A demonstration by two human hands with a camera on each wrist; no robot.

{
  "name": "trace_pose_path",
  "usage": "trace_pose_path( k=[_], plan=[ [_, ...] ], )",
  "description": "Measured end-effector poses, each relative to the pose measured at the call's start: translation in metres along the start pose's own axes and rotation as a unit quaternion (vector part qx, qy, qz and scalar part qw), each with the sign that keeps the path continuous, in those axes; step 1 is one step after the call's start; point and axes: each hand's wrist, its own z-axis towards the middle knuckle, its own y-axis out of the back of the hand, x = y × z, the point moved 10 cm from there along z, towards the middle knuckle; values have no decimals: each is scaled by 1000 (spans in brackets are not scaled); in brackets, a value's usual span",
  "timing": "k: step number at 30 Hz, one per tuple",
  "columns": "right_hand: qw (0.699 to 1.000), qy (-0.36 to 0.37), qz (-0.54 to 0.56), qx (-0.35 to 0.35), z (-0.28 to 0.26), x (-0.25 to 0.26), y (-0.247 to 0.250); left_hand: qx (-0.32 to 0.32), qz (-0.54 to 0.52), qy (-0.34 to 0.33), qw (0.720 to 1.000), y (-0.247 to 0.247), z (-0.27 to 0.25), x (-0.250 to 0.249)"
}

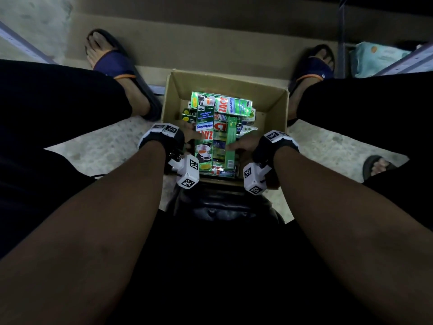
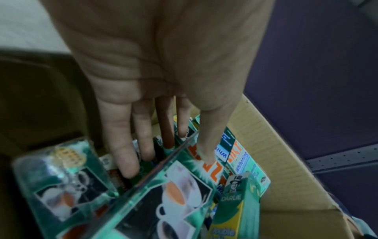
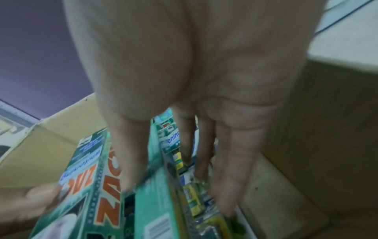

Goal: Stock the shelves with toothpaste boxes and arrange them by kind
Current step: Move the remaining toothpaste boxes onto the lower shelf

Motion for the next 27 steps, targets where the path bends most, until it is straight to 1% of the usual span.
trace_pose_path(
  k=[2,4,5,7,9,10,11,12,14,15,17,19,22,24,27],
  plan=[
    [999,2,31,-12,5,2,3,20,-19,-11,1000,-6,4,-4],
    [998,-4,58,8,6,2,-2,31,-28,-11,999,-8,9,0],
    [998,-2,64,9,8,2,-2,37,-18,-9,999,-10,9,1],
    [998,3,63,-12,8,2,2,50,-1,-9,999,-12,12,3],
    [997,12,76,-26,9,2,2,44,-15,-10,999,-9,19,6],
    [996,13,84,-29,9,1,0,28,-34,-9,999,-3,24,8],
    [995,17,93,-29,12,1,-1,14,-44,-9,999,2,27,10],
    [995,13,97,-24,13,0,-2,15,-56,-12,998,4,30,12],
    [995,7,104,-4,13,-1,-6,70,-31,-17,997,-6,30,10],
    [994,9,109,0,12,-1,-7,88,2,-16,996,-10,29,11],
    [993,16,114,-6,12,0,-5,103,43,1,994,-12,30,17],
    [993,19,112,-13,12,1,-3,122,38,-5,992,-17,33,21],
    [995,16,102,-12,14,1,-2,135,-9,-13,991,-20,37,27],
    [995,15,99,-3,14,3,-2,142,-12,-19,990,-23,36,31],
    [995,23,95,-26,17,5,8,124,-18,-56,991,-20,32,23]
  ],
)
